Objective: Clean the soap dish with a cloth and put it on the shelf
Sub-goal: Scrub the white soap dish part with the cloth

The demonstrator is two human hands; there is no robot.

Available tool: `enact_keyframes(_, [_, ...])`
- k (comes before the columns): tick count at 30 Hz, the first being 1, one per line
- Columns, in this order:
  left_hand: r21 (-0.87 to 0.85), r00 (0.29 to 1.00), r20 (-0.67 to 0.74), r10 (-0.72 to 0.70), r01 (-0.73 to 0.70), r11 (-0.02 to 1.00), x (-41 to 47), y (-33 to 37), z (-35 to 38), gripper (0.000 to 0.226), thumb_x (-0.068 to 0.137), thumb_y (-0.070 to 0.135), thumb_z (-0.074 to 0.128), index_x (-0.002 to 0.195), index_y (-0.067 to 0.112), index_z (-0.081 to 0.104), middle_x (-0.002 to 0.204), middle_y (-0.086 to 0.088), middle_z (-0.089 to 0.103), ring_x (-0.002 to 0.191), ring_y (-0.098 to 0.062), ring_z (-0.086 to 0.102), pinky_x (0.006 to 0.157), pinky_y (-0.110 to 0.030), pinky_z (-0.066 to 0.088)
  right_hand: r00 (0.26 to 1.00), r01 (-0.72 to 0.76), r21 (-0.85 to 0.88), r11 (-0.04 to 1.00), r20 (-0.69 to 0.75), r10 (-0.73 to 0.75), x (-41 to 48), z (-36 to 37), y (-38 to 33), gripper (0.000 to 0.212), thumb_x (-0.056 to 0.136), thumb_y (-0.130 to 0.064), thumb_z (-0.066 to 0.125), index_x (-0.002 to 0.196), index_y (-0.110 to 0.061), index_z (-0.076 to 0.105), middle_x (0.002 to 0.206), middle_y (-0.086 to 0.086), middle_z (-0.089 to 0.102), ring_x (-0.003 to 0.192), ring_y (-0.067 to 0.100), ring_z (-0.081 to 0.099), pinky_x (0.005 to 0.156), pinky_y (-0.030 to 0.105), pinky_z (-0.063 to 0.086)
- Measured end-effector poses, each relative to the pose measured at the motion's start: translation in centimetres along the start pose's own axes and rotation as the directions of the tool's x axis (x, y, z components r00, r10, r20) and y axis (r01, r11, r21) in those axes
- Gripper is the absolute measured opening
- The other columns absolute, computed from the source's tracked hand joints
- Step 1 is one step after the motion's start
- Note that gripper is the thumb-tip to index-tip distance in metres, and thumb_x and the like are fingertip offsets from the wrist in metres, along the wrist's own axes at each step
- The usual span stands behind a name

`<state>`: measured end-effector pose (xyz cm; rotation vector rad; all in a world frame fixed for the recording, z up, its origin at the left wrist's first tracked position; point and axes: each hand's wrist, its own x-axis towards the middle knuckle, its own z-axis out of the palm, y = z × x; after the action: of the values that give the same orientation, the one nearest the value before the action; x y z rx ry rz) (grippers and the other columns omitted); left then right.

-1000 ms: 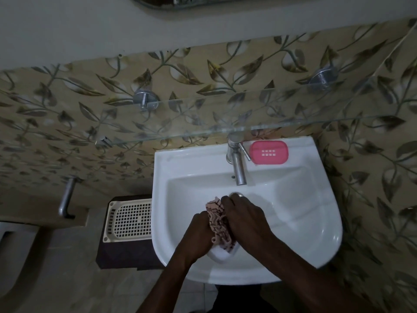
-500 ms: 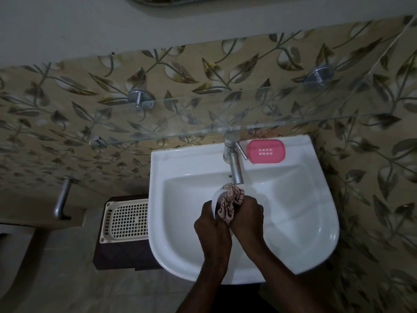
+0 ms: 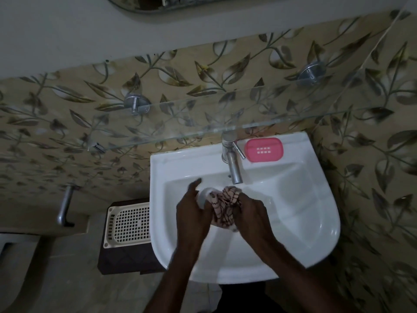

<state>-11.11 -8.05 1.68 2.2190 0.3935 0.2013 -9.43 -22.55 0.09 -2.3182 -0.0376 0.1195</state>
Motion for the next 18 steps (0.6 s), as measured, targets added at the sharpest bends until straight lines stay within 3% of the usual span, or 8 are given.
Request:
enact_keyframes(2, [0.181,0.964,0.256,0.067,-0.116,0.977,2.0,-0.3,-1.4,0.043,0.082,0.015,0.063,0.125,0.021,0.065,0.112,-0.002,0.074,0.101,-0.018,0.069,0.08,-0.017,0.045,0.993,0.111,-0.127,0.986,-0.027,-0.116,0.4,-0.3,0.1,0.023,0.084,0.0,0.05,0.101,-0.002,0.066,0.082,0.013,0.073,0.069,0.031,0.07,0.061,0.034,0.056])
enact_keyframes(4, [0.213,0.894,0.438,0.093,-0.204,0.956,3.5,-0.3,-1.7,0.038,0.081,0.011,0.056,0.115,0.019,0.07,0.112,-0.002,0.075,0.104,-0.019,0.068,0.082,-0.019,0.048,0.986,0.15,-0.123,0.981,-0.052,-0.157,0.6,-0.8,-0.1,0.022,0.085,-0.002,0.047,0.097,-0.004,0.065,0.079,0.01,0.07,0.064,0.022,0.065,0.059,0.025,0.048])
enact_keyframes(7, [0.141,0.847,0.51,0.146,-0.25,0.958,4.0,0.0,-1.2,0.042,0.072,0.008,0.045,0.103,0.012,0.074,0.101,-0.005,0.077,0.095,-0.019,0.07,0.078,-0.027,0.054,0.99,0.116,-0.114,0.987,-0.072,-0.125,0.8,-0.6,0.4,0.027,0.089,-0.004,0.044,0.105,-0.005,0.066,0.088,0.011,0.071,0.075,0.029,0.068,0.065,0.026,0.049])
enact_keyframes(10, [0.019,0.94,0.29,0.179,-0.192,0.981,2.2,0.1,0.5,0.052,0.066,0.003,0.042,0.107,0.009,0.074,0.101,-0.003,0.077,0.091,-0.009,0.07,0.08,-0.01,0.051,0.988,-0.001,-0.024,1.0,-0.155,-0.003,1.0,0.3,1.3,0.034,0.088,0.002,0.049,0.117,-0.005,0.065,0.092,0.012,0.075,0.081,0.031,0.071,0.071,0.041,0.059])
enact_keyframes(12, [-0.04,0.982,0.13,0.136,-0.132,0.99,-0.3,0.6,1.9,0.053,0.067,-0.005,0.041,0.108,0.007,0.072,0.097,0.003,0.074,0.088,0.003,0.063,0.077,0.001,0.043,0.976,-0.102,0.096,0.99,-0.181,0.118,1.0,0.6,1.7,0.032,0.087,0.004,0.053,0.114,-0.005,0.067,0.088,0.011,0.076,0.075,0.027,0.071,0.069,0.039,0.06])
enact_keyframes(15, [-0.115,0.994,-0.107,0.031,-0.044,0.992,-2.8,0.9,3.4,0.052,0.07,-0.008,0.04,0.11,0.007,0.07,0.096,0.009,0.069,0.088,0.006,0.061,0.076,0.003,0.041,0.948,-0.234,0.217,0.948,-0.164,0.271,0.6,1.1,1.2,0.015,0.087,0.0,0.057,0.089,-0.003,0.071,0.073,0.009,0.073,0.06,0.02,0.064,0.051,0.018,0.049])
enact_keyframes(16, [-0.148,0.986,-0.167,-0.024,-0.001,0.989,-3.1,1.1,3.8,0.05,0.073,-0.009,0.041,0.11,0.008,0.069,0.094,0.012,0.068,0.086,0.007,0.061,0.075,0.002,0.042,0.926,-0.294,0.268,0.918,-0.157,0.343,0.6,1.4,1.2,0.014,0.087,-0.002,0.058,0.079,-0.001,0.07,0.068,0.01,0.07,0.058,0.021,0.061,0.046,0.016,0.043])
enact_keyframes(18, [-0.241,0.959,-0.257,-0.121,0.057,0.969,-3.5,1.9,4.4,0.043,0.078,-0.009,0.043,0.107,0.012,0.067,0.09,0.019,0.065,0.083,0.014,0.06,0.072,0.002,0.042,0.845,-0.448,0.43,0.784,-0.083,0.528,0.8,2.3,1.1,0.02,0.087,-0.007,0.062,0.07,0.0,0.068,0.062,0.008,0.066,0.06,0.024,0.062,0.048,0.024,0.047])
